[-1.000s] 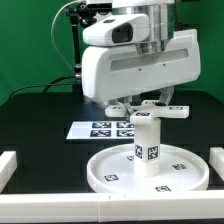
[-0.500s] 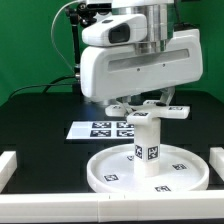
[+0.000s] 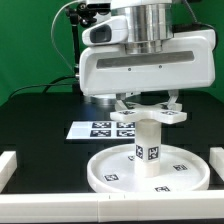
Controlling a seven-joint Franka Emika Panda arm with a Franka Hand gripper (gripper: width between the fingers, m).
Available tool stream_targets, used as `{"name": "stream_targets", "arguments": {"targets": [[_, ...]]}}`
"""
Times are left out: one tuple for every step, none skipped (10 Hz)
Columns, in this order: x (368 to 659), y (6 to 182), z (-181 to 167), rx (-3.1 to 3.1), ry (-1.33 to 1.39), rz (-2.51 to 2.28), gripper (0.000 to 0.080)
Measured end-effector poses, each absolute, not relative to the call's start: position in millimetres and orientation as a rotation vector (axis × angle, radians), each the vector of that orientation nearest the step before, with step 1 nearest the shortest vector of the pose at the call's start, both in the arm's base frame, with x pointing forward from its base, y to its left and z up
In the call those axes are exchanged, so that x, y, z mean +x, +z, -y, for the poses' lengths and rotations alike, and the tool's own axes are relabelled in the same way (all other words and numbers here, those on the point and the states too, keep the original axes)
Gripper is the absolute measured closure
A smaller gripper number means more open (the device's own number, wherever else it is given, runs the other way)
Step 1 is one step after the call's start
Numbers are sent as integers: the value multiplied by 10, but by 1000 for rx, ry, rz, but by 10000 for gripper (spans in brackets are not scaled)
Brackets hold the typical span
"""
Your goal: Assemble round table
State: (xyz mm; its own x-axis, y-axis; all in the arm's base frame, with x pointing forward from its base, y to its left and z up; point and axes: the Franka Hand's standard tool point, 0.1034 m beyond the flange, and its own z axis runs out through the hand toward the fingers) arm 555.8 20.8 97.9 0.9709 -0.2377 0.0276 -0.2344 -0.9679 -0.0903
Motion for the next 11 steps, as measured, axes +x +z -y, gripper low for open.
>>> {"name": "stream_targets", "arguments": {"targets": [[5555, 981, -225, -3000, -58, -536, 346], [5559, 981, -248, -2959, -56, -692, 346], [5558, 980, -272, -2908, -46, -855, 346], [5558, 979, -276, -2886, -42, -920, 346], [5557, 977, -282, -2849, -34, -1014, 346], [5557, 976, -288, -2832, -31, -1051, 346], [5556, 975, -294, -2796, -24, -1138, 346], [5555, 974, -300, -2768, -19, -1197, 346], [5555, 974, -315, -2716, -9, -1298, 346], [5550, 970, -338, -2634, -17, -1440, 346], [5547, 968, -354, -2524, -10, -1588, 346]]}}
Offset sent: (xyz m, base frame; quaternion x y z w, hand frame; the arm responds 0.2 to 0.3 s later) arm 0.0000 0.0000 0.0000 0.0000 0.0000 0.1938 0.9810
